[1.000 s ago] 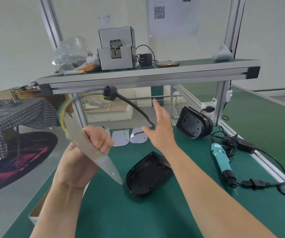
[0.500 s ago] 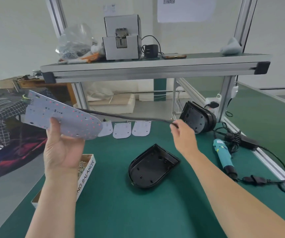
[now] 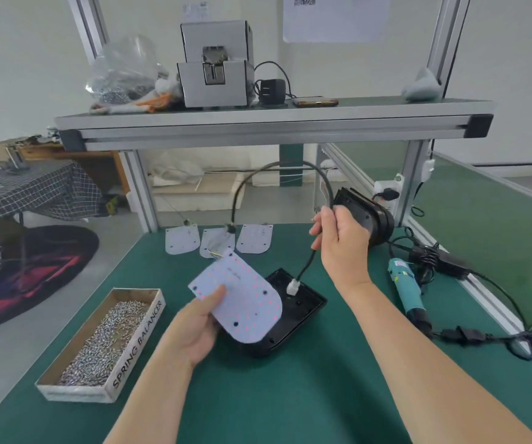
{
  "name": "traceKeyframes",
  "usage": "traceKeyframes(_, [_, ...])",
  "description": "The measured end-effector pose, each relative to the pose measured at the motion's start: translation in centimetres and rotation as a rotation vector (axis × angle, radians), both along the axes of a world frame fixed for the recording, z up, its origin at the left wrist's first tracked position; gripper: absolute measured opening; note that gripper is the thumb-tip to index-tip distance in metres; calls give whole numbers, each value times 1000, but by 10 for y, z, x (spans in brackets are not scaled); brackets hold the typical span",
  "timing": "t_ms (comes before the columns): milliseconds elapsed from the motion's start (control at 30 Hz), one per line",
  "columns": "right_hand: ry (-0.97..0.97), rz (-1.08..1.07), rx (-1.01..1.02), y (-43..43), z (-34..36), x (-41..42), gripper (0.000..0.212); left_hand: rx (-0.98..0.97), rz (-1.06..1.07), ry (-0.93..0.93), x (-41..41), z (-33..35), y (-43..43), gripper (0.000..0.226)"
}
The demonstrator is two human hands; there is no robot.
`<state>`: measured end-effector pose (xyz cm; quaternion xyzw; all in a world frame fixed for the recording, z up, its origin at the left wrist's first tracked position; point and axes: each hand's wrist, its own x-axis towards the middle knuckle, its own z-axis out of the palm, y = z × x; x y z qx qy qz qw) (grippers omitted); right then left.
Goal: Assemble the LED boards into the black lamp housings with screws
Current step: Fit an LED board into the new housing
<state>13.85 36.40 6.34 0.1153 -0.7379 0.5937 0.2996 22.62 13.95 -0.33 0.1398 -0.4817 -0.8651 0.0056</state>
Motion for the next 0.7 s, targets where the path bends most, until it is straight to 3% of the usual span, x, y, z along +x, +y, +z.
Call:
traceKeyframes(100, [-25,8,33,1,-8,0,31,-28,-107,-27,-5,-6,-5,46])
traceKeyframes(267, [-67,107,68,-8,-6,6,31,-263,-354,-124,-13,2,5,45])
traceKeyframes(367, [-137,198,49,-11,1,9,31,-335,-384,-108,-15,6,13,46])
traceKeyframes(567, [-285,295,223,18,26,6,29,-81,-268,84,-10,16,15,28])
traceKeyframes(700, [-363,569,72,38,38,1,18,-55,-257,186,-7,37,16,41])
